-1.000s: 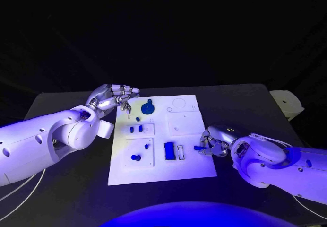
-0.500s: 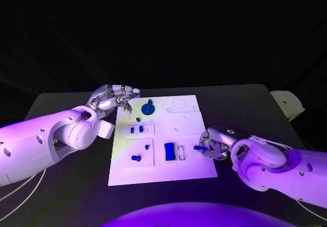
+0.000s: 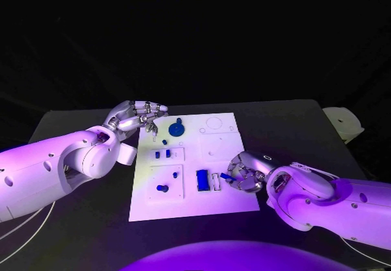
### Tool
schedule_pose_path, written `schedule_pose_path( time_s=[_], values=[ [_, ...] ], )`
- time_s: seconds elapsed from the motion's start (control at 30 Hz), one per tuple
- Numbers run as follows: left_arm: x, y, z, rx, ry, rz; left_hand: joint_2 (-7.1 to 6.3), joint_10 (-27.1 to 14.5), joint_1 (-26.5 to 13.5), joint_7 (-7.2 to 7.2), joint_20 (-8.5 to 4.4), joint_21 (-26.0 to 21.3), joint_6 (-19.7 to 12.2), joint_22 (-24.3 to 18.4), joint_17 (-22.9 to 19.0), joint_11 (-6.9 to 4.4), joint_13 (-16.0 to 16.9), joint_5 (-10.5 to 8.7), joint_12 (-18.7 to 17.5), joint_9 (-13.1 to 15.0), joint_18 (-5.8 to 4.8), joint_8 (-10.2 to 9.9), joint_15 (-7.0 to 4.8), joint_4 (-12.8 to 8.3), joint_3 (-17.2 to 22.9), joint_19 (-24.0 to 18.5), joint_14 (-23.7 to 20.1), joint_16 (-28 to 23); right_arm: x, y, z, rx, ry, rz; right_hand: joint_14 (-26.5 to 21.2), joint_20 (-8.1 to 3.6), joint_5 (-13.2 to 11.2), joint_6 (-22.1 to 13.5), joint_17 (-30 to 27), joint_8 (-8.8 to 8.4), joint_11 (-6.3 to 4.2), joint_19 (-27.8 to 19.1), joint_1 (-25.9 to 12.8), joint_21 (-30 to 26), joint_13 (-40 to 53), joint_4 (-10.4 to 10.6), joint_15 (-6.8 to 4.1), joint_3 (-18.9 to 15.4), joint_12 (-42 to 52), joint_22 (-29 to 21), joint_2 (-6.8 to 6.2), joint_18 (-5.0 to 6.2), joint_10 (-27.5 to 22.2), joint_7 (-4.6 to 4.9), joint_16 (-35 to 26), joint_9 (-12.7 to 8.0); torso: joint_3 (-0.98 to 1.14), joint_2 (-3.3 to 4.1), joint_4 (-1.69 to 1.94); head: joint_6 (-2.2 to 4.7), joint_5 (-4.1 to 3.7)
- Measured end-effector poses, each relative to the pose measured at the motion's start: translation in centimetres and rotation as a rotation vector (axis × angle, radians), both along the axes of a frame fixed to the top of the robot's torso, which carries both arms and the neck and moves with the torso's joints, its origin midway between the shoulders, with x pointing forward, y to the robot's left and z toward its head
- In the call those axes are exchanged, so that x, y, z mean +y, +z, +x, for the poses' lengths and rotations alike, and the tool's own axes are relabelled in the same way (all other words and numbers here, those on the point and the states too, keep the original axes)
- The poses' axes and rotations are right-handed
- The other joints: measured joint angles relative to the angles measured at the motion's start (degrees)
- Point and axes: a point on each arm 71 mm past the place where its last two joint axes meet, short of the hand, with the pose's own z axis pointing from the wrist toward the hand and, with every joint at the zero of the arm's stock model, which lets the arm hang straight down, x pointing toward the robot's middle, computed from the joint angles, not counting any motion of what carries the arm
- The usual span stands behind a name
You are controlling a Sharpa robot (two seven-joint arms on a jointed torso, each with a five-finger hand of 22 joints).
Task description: Assemble the parts on the task board
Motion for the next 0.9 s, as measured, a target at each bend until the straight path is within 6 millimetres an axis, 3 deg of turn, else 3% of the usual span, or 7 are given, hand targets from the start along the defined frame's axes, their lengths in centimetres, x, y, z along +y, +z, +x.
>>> schedule_pose_path(
  time_s=[0.1,0.17,0.27,0.43,0.9],
  values=[
    [-0.1,0.0,0.0,0.0,-0.001,0.0,0.0,0.0,0.0,0.0,0.0,0.0,0.0,0.0,0.0,0.0,0.0,0.0,0.0,0.0,0.0,0.0,0.0,0.0,0.0,0.0,0.0,0.0,0.5,-0.2,0.1,0.024,-0.006,0.019,0.0,0.0,-0.27,0.0,0.0,0.85,0.0,0.0,-2.0,0.0,0.0,0.07,0.0,0.57,0.0,0.01,-0.26,0.0,0.0,0.0,0.0,0.03,-0.04,0.0,0.03,-0.04,-0.09],
    [-0.1,0.0,0.0,0.001,-0.003,0.0,0.0,0.0,0.0,0.0,0.0,0.0,0.0,0.0,0.0,0.0,0.0,0.0,0.0,0.0,0.01,0.0,0.0,0.0,0.0,0.0,0.0,0.0,0.8,-0.4,0.2,0.04,-0.009,0.029,0.0,0.0,-1.28,0.0,0.0,1.24,0.0,0.0,-4.13,0.0,-0.01,0.1,0.0,0.68,0.0,0.05,-0.55,0.0,0.0,0.0,0.0,2.31,-0.07,0.0,0.06,-0.05,-0.1],
    [-0.1,0.0,0.0,0.001,-0.004,0.0,0.0,0.0,0.0,0.0,0.0,0.0,0.0,0.0,0.0,0.0,0.0,0.0,0.0,0.0,0.0,0.0,0.0,0.0,0.0,0.0,0.0,0.0,1.2,-0.6,0.3,0.06,-0.012,0.038,0.0,0.0,-1.02,0.32,0.0,1.7,0.0,0.0,-7.14,0.0,-0.01,0.25,0.0,-0.68,0.0,0.04,-0.53,0.0,0.0,0.09,0.0,3.27,-0.07,0.02,0.06,-0.06,-0.1],
    [-0.1,0.0,0.0,0.002,-0.005,0.0,0.0,0.0,0.0,0.0,0.0,0.0,0.0,0.0,0.0,0.0,0.0,0.0,0.0,-0.01,0.0,0.0,0.0,0.0,0.0,0.0,0.0,0.0,1.5,-1.0,0.5,0.089,-0.015,0.043,0.0,0.0,-4.25,0.89,0.0,1.72,0.0,0.0,-10.2,0.0,-0.01,0.34,0.01,-2.43,0.24,0.04,-0.03,0.0,0.0,-0.44,0.0,3.44,-0.07,0.02,0.06,-0.12,0.02],
    [-0.2,0.0,-0.1,0.002,-0.007,0.0,0.0,0.0,0.0,0.0,0.0,0.0,0.0,0.0,0.01,0.0,0.0,0.0,0.0,-0.02,0.01,0.0,0.0,0.0,0.0,0.0,0.0,0.0,2.0,-1.5,0.7,0.119,-0.015,0.046,0.0,0.0,-4.25,1.16,-0.01,1.72,0.0,0.0,-11.79,0.0,-0.02,0.49,0.01,-3.53,0.45,0.03,0.51,0.0,0.0,-0.33,0.0,3.6,-0.01,0.03,0.01,-0.34,0.12]
  ],
)
